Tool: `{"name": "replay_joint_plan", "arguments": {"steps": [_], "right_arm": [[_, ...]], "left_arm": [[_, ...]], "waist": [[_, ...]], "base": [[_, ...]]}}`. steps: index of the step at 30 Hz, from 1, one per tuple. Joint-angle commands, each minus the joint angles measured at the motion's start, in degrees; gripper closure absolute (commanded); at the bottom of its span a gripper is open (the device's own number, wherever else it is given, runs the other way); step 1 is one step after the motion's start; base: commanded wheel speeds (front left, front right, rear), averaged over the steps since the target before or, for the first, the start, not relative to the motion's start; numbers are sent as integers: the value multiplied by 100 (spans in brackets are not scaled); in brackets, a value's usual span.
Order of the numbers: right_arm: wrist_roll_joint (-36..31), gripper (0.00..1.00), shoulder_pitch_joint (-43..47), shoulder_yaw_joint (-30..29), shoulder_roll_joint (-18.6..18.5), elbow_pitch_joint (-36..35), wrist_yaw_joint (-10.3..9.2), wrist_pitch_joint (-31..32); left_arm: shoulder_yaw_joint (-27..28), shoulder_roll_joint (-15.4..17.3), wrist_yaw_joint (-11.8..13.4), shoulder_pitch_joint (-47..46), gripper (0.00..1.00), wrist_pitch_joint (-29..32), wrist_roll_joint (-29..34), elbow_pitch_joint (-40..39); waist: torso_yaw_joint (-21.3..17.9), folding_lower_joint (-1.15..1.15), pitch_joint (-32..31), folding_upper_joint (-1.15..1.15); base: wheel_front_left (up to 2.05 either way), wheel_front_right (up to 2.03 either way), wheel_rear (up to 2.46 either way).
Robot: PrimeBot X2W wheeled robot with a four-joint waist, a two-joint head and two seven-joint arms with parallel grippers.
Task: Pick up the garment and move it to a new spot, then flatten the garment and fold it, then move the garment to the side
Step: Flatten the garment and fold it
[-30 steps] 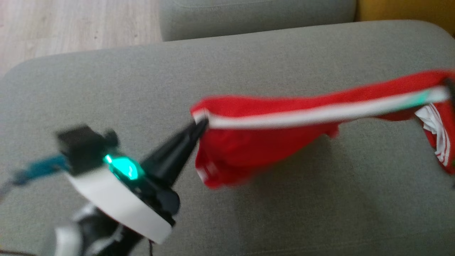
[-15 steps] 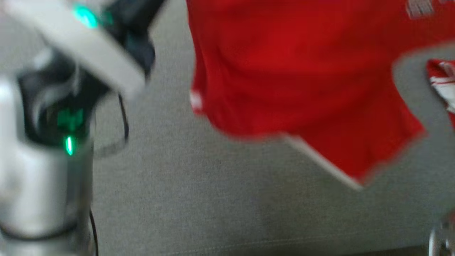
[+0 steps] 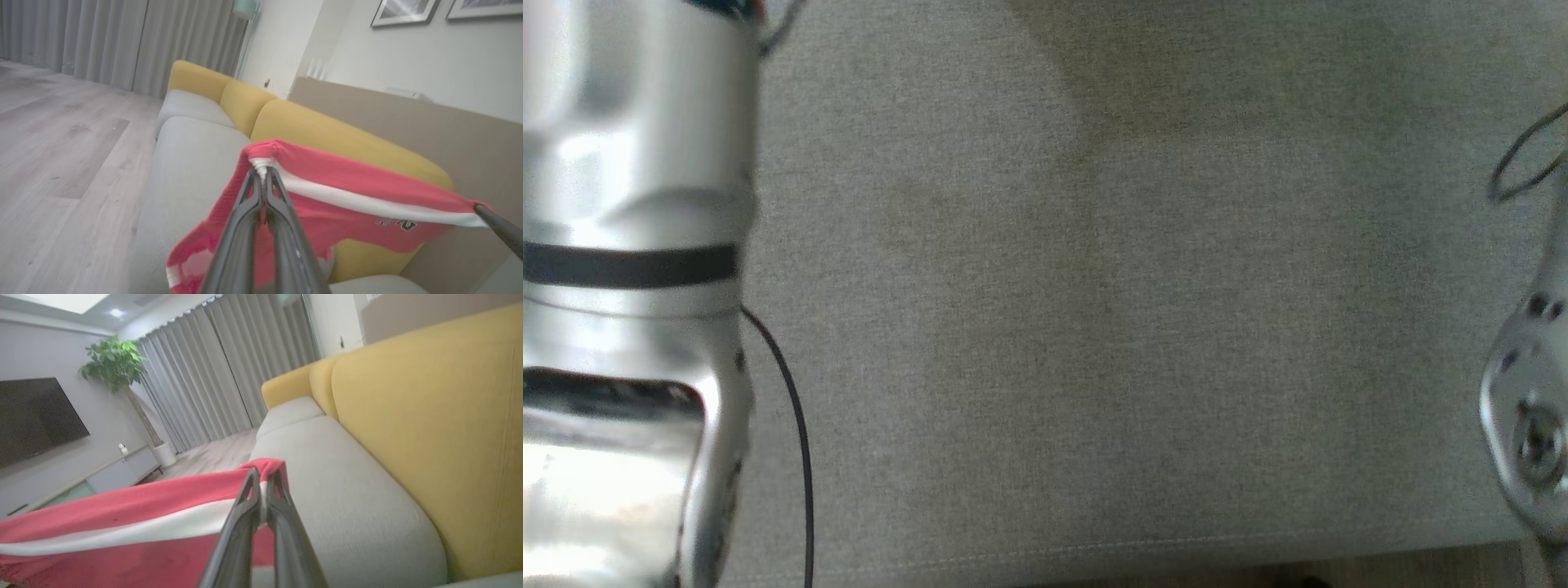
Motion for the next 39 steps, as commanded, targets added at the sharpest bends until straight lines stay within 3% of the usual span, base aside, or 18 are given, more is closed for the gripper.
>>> {"name": "replay_joint_plan", "arguments": {"steps": [1, 8, 14, 23, 28, 31, 35, 39], "right_arm": [[23, 100, 245, 163, -3, 6, 37, -171], [732, 100, 1868, 1066, -494, -21, 37, -327], [1650, 100, 3697, 1324, -969, -896, 37, -286], [1962, 100, 6318, 1084, -1263, -2295, 37, 284], [1859, 100, 7774, 701, -1084, -3145, 37, 821], [1786, 100, 8784, 186, -865, -4053, 37, 1219], [1686, 100, 8867, -195, -708, -4669, 37, 1555], [1567, 100, 8107, -179, -803, -4796, 37, 1908]], "left_arm": [[-13, 207, -63, 59, 100, -279, 144, 137], [-547, 139, -382, 1237, 100, -759, -5, 670], [-927, 196, -421, 3018, 100, -947, -26, 114], [-1181, 437, 96, 5908, 100, -500, -283, -1645], [-1215, 570, 525, 7423, 100, -145, -570, -2709], [-1344, 757, 741, 8322, 100, 299, -764, -3647], [-1348, 783, 862, 8477, 100, 575, -927, -4421], [-1253, 572, 877, 8192, 100, 773, -1314, -4844]], "waist": [[6, -2, -18, 0], [-3, -2, -222, 0], [-60, -2, -431, 0], [-45, -2, -1327, 0], [-78, -2, -1810, 0], [49, -2, -1825, 0], [172, -2, -1579, 0], [330, -2, -1199, 0]], "base": [[0, 0, 0], [0, 0, 0], [0, 0, 0], [0, 0, 0], [0, 0, 0], [0, 0, 0], [0, 0, 0], [0, 0, 0]]}}
